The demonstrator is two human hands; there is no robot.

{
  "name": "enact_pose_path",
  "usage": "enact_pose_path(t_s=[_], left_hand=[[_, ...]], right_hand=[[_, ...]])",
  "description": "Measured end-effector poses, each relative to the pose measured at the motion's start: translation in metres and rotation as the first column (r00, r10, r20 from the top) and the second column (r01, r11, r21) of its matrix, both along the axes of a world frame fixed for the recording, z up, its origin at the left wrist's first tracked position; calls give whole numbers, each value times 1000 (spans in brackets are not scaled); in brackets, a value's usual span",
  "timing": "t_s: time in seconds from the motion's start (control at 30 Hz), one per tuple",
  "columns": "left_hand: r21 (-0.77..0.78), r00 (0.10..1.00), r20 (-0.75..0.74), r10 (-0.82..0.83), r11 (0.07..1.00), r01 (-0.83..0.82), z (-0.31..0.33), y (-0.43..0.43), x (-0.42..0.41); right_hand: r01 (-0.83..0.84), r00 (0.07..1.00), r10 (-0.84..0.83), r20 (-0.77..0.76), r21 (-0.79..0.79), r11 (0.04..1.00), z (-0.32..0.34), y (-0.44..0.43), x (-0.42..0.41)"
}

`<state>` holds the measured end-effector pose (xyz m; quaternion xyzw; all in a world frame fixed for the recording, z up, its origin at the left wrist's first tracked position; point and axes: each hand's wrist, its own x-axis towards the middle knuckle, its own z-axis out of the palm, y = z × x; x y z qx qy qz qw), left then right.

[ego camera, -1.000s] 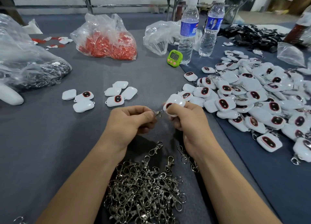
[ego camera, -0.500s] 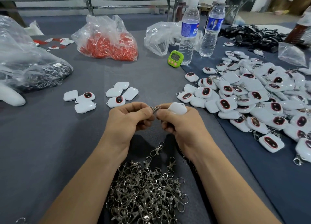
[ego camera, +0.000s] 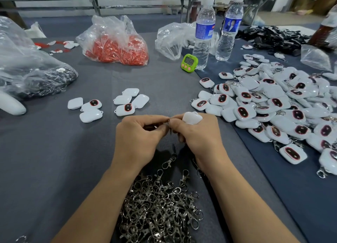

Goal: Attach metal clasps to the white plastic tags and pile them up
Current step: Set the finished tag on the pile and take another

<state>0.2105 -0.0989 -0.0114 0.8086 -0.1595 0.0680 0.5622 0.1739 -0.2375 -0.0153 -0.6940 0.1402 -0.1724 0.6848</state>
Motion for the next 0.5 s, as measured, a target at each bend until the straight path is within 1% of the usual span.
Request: enact_pose_path(t_s=[0.13, 0.23, 0.3, 0.43, 0.5], left_hand=[[-17, 998, 31, -57, 998, 58, 0, 3, 2], [-3, 993, 50, -104, 995, 105, 0, 4, 3], [-32, 993, 41, -107, 994, 109, 0, 4, 4], [-82, 998, 33, -49, 995, 52, -1, 3, 5], [-101, 1000, 13, -6, 995, 7, -2, 2, 6]], right_hand=[[-15, 999, 14, -40, -21, 1000, -2, -2, 0], [-80, 995, 81, -52, 22, 997, 1, -4, -2], [-120, 991, 123, -54, 41, 992, 4, -6, -3], [-211, 976, 214, -45, 65, 975, 4, -5, -4], [-210, 977, 212, -34, 45, 977, 2, -4, -3]])
